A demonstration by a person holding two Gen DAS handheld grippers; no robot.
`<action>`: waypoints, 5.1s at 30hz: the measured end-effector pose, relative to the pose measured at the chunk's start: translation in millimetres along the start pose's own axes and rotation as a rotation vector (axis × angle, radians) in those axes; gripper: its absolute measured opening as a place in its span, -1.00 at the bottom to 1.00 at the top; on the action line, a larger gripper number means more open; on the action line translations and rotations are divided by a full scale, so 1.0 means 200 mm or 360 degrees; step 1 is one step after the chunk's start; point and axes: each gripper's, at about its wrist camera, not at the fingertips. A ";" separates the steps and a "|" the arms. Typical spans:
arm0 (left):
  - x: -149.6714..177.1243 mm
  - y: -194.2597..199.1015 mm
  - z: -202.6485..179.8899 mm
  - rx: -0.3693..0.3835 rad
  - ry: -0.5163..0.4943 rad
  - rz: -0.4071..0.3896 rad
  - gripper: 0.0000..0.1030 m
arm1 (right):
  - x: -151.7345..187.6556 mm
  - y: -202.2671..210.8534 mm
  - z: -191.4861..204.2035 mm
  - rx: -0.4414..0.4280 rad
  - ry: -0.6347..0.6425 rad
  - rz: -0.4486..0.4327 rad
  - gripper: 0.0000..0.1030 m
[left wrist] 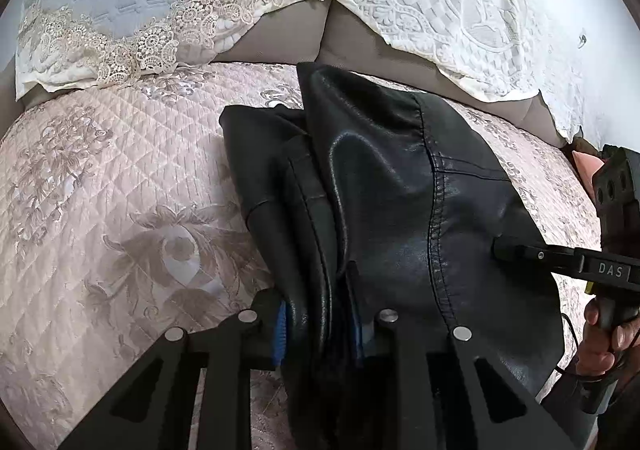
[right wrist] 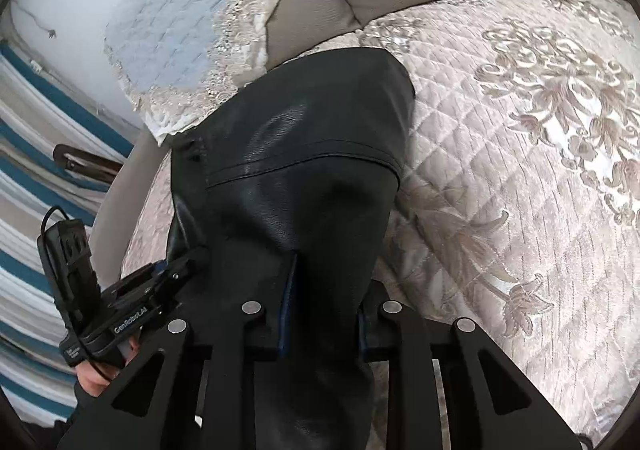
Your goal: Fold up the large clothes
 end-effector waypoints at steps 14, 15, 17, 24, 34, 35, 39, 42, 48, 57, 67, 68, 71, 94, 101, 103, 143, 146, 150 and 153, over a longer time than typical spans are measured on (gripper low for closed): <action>0.01 -0.01 0.07 0.0103 0.0029 0.0030 -0.39 | 0.06 0.04 -0.03 0.0174 -0.0017 -0.0003 -0.20; 0.01 0.01 0.07 0.0092 0.0019 0.0026 -0.38 | 0.07 0.09 -0.02 0.0207 0.0021 -0.0029 -0.20; 0.03 0.08 0.07 0.0078 -0.0009 0.0003 -0.39 | 0.09 0.16 0.00 0.0223 0.0054 -0.0064 -0.20; 0.08 0.43 -0.03 0.0187 -0.0101 -0.0204 -0.39 | 0.23 0.38 0.19 0.0164 0.0219 -0.0191 -0.20; 0.24 0.21 -0.07 0.0189 -0.0088 0.0005 -0.36 | 0.37 0.16 0.20 0.0245 0.0264 -0.0032 -0.53; 0.22 0.22 -0.08 0.0184 -0.0096 -0.0003 -0.36 | 0.35 0.18 0.21 0.0255 0.0275 -0.0047 -0.53; 0.21 0.28 -0.13 0.0171 -0.0172 -0.0033 -0.36 | 0.35 0.31 0.30 0.0267 0.0376 -0.0128 -0.52; 0.21 0.28 -0.12 0.0179 -0.0191 -0.0023 -0.36 | 0.34 0.37 0.32 0.0235 0.0374 -0.0183 -0.52; 0.20 0.31 -0.08 0.0272 -0.0184 -0.0054 -0.37 | 0.28 0.35 0.36 0.0155 0.0398 -0.0174 -0.52; -0.17 0.40 0.10 0.0280 -0.0074 -0.0004 -0.37 | -0.11 0.40 0.45 0.0214 0.0303 -0.0112 -0.52; -0.89 0.90 0.10 0.0232 -0.0037 -0.0070 -0.37 | -0.59 1.00 0.80 0.0314 0.0182 -0.0264 -0.52; -0.94 0.96 0.09 0.0222 -0.0049 -0.0095 -0.37 | -0.62 1.06 0.84 0.0316 0.0181 -0.0286 -0.52; -1.07 1.10 0.10 0.0265 -0.0034 -0.0148 -0.37 | -0.68 1.22 0.96 0.0372 0.0218 -0.0355 -0.52; -0.28 0.73 0.08 0.0292 -0.0169 -0.0322 -0.37 | -0.05 0.74 0.68 0.0345 0.0562 -0.0437 -0.46; -0.19 0.90 -0.01 0.0283 -0.0202 -0.0337 -0.13 | 0.15 0.94 0.70 0.0294 0.0598 -0.0420 -0.05; -0.22 0.95 -0.03 0.0235 -0.0236 -0.0421 0.03 | 0.17 1.01 0.74 0.0324 0.0637 -0.0522 0.01; -0.02 -0.06 0.13 0.0254 0.0179 0.0101 -0.55 | 0.06 -0.04 -0.02 -0.0013 -0.0087 0.0072 -0.52; -0.05 0.03 0.14 0.0249 0.0138 0.0056 -0.60 | 0.03 0.01 0.07 -0.0034 -0.0035 0.0046 -0.57; -0.14 0.14 0.27 0.0280 0.0178 -0.0026 -0.60 | -0.03 0.03 0.24 -0.0101 0.0043 -0.0005 -0.57; -0.22 0.21 0.38 0.0244 0.0151 -0.0086 -0.60 | -0.09 -0.03 0.36 -0.0131 0.0112 -0.0004 -0.57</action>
Point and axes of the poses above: each gripper's, at about its wrist camera, not at the fingertips, and y roughly against the way its jaws point, z to its left, x to its underside, and after that the axes turned 6 degrees about -z, right-handed
